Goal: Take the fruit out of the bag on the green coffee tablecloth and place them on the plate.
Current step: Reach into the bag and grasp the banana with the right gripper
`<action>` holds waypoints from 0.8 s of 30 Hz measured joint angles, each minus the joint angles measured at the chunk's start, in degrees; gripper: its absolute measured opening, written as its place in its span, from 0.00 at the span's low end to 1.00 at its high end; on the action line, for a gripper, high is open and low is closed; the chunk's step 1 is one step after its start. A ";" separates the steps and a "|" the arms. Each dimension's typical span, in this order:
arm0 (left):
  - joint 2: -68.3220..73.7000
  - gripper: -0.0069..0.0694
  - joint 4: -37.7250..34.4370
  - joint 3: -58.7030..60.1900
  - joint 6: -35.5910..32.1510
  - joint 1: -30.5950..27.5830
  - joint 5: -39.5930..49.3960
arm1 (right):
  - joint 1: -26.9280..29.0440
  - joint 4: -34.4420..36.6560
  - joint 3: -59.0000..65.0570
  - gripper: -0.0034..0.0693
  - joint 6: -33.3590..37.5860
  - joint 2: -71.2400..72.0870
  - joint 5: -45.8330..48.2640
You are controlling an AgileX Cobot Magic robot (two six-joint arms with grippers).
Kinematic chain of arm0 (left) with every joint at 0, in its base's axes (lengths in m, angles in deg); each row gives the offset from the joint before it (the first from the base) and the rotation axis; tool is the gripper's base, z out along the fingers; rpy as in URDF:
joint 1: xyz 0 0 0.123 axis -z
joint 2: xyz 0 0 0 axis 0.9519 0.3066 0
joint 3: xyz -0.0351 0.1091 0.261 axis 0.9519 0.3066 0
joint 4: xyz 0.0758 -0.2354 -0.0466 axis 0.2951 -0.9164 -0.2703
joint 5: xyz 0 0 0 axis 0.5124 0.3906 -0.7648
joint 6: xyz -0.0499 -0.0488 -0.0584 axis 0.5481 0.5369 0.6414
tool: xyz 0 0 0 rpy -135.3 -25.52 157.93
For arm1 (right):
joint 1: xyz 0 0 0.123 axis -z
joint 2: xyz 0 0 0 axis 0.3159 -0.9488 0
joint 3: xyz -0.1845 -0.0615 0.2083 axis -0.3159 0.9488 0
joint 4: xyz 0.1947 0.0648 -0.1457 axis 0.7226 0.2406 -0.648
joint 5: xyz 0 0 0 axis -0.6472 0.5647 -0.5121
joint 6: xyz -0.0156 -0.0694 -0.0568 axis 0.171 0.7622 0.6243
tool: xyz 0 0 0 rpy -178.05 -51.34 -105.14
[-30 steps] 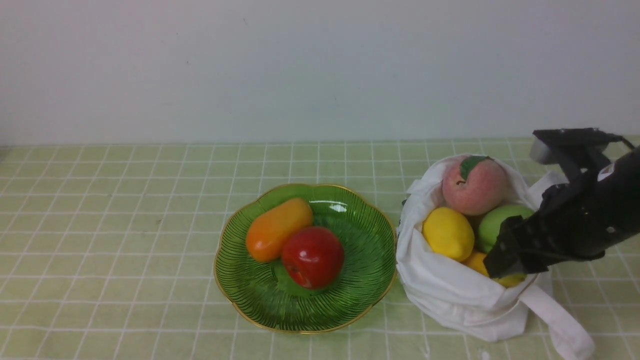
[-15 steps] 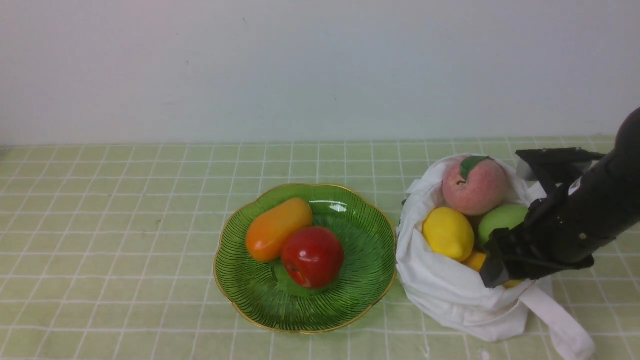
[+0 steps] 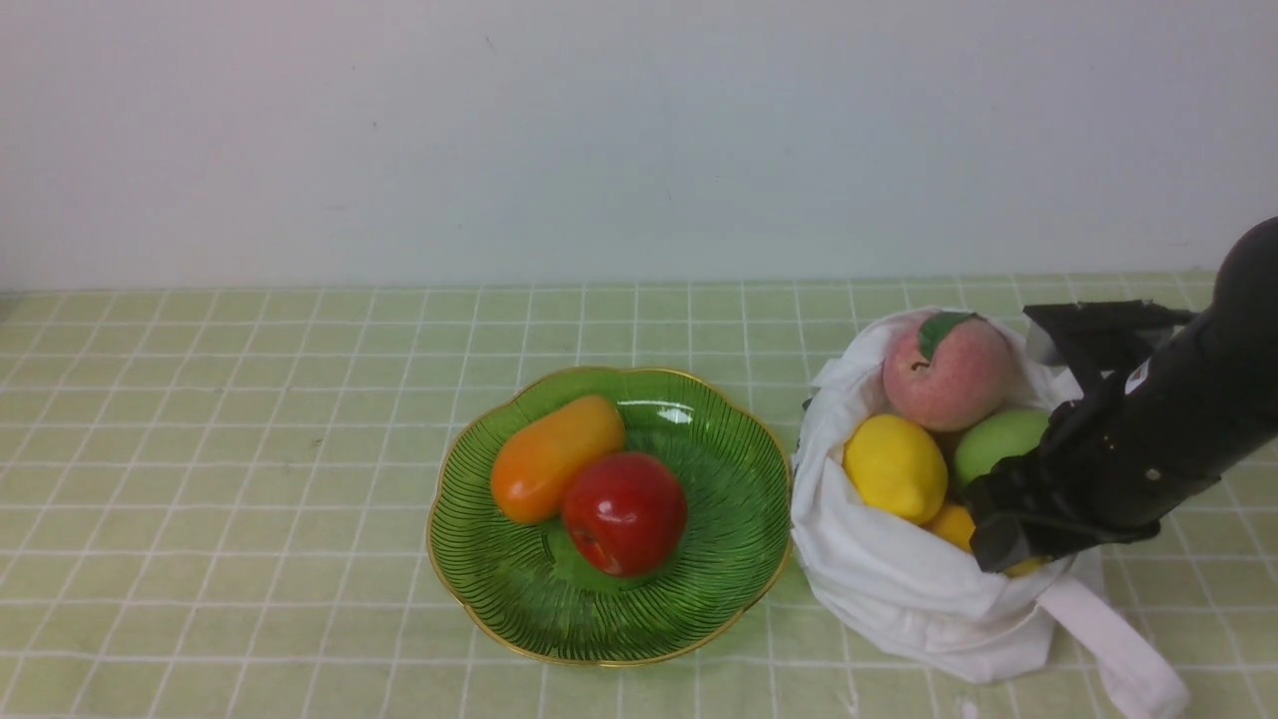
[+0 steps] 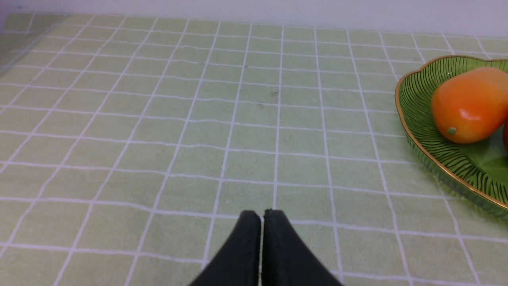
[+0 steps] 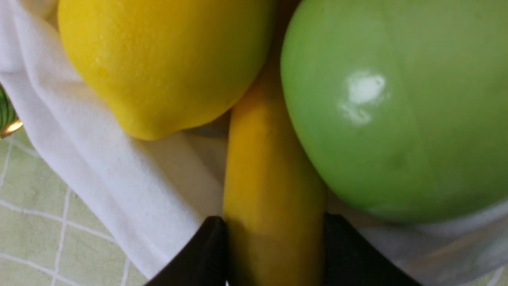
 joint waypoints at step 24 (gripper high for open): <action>0.00 0.08 0.00 0.00 0.00 0.00 0.00 | 0.00 -6.02 -2.08 0.44 -2.70 16.76 17.29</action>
